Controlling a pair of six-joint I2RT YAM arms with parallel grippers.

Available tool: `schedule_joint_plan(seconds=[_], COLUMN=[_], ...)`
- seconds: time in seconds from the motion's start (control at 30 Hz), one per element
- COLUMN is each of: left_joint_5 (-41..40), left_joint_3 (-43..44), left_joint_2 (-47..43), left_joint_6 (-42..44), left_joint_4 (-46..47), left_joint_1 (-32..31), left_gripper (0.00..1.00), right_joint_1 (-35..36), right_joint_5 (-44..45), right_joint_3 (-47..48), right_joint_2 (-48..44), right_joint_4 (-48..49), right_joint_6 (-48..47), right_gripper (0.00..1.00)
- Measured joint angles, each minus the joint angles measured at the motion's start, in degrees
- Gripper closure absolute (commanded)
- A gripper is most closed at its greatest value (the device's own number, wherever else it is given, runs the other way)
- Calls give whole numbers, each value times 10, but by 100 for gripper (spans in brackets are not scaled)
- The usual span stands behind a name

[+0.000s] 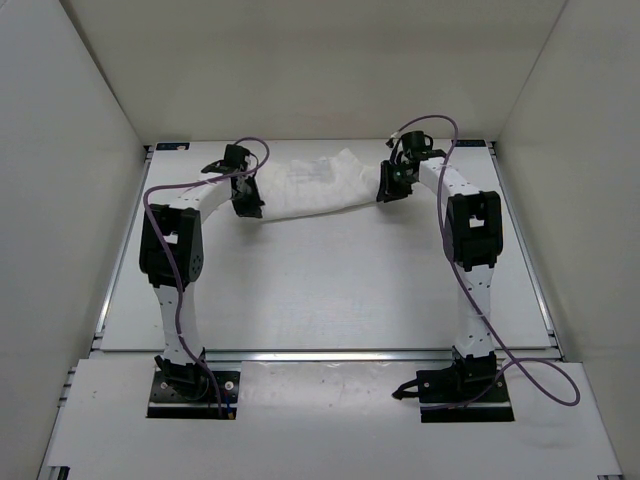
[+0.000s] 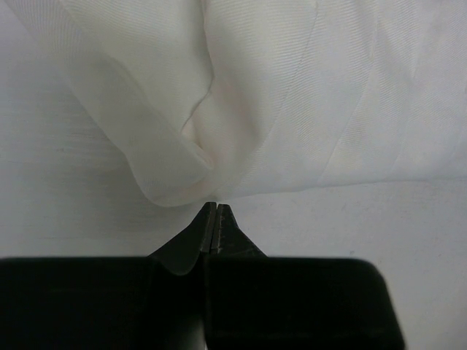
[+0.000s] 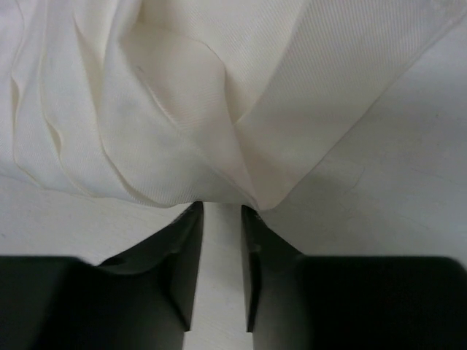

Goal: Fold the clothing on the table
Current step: Fold the skirt

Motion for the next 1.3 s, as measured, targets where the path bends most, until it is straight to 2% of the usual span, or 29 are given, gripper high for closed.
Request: schedule_joint_plan(seconds=[0.03, 0.07, 0.1, 0.13, 0.17, 0.2, 0.23, 0.3, 0.57, 0.9, 1.0, 1.03, 1.23, 1.3], left_joint_5=[2, 5, 9, 11, 12, 12, 11, 9, 9, 27, 31, 33, 49, 53], left_joint_3=[0, 0, -1, -4, -9, -17, -26, -41, -47, -57, -57, -57, -36, -29], left_joint_2=[0, 0, -1, -3, -7, -14, -24, -47, -80, -49, -47, -44, -3, 13], left_joint_6=[2, 4, 9, 12, 14, 16, 18, 22, 31, 24, 22, 21, 12, 12], left_joint_4=[0, 0, 1, 3, 6, 12, 14, 22, 69, 113, 124, 127, 129, 124], left_joint_1=[0, 0, 1, 1, 1, 1, 1, 2, 13, 15, 13, 12, 11, 10], left_gripper=[90, 73, 62, 44, 33, 28, 19, 15, 27, 41, 46, 52, 87, 95], right_joint_1=[0, 0, 0, 0, 0, 0, 0, 0, -6, -4, -4, -5, -4, -3], right_joint_5=[3, 5, 7, 10, 13, 15, 16, 19, 2, -3, -5, -7, -18, -18], right_joint_3=[0, 0, 0, 0, -1, -2, -3, -3, 52, 78, 81, 81, 81, 80], right_joint_2=[0, 0, -1, -2, -5, -9, -15, -29, -46, 18, 40, 45, 54, 54], right_joint_4=[-6, -10, -14, -17, -21, -25, -26, -28, -15, 1, -1, 0, -1, 0], right_joint_6=[-2, -3, -5, -7, -10, -14, -16, -22, -31, -32, -31, -31, -31, -30], right_gripper=[65, 62, 53, 43, 40, 34, 32, 31, 29, 31, 41, 44, 84, 90])
